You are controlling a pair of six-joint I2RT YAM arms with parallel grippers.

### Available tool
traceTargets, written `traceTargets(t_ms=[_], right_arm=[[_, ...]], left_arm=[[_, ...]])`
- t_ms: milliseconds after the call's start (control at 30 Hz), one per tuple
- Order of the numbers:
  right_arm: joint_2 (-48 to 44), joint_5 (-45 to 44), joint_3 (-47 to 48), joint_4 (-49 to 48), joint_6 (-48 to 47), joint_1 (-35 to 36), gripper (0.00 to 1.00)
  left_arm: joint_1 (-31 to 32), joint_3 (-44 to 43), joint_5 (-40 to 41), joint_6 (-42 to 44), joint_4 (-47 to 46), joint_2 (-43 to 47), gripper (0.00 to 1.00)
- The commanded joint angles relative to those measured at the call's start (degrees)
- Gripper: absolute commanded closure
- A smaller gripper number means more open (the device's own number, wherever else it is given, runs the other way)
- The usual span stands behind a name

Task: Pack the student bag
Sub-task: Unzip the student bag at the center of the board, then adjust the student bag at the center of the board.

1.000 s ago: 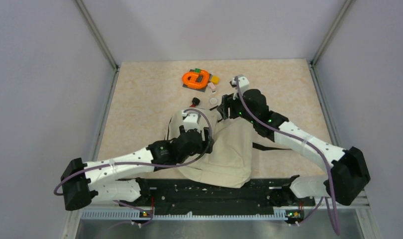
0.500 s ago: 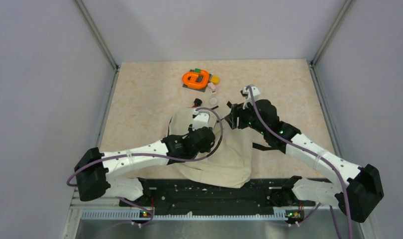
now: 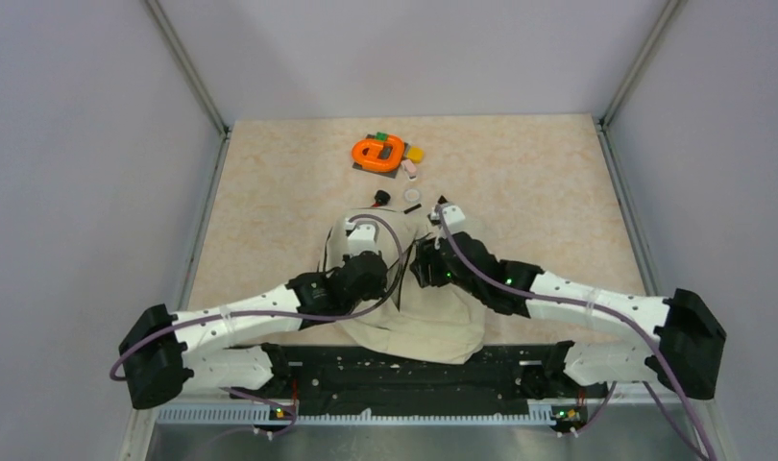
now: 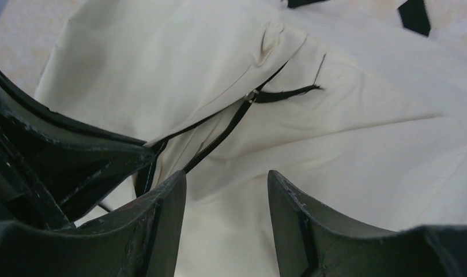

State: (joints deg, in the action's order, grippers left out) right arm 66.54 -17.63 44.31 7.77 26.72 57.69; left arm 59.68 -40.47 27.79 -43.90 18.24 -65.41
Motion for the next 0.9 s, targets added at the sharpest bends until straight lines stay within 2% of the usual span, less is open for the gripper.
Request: traceTargets(t_ms=[0, 267, 533, 733, 867], right_arm=[[4.88, -6.04, 3.21, -1.11, 3.6, 4.41, 0.47], [12.65, -10.55, 8.06, 0.06, 3.28, 9.56, 0.46], [17.54, -12.49, 10.45, 1.74, 3.07, 10.87, 0.44], [17.94, -13.75, 11.12, 1.78, 3.25, 12.99, 0.43], [17.75, -16.36, 14.47, 6.34, 2.59, 14.34, 0.41]], left_arm=[[-1.24, 4.1, -2.93, -1.3, -5.42, 3.25, 1.0], [-2.24, 8.89, -5.74, -2.27, -9.57, 6.74, 1.0], [-2.55, 11.4, -5.7, -3.15, -11.47, 9.73, 1.0], [-2.73, 11.99, -6.24, -3.36, -12.03, 9.96, 1.0], [-2.87, 12.23, -6.38, -3.47, -12.52, 10.1, 1.0]])
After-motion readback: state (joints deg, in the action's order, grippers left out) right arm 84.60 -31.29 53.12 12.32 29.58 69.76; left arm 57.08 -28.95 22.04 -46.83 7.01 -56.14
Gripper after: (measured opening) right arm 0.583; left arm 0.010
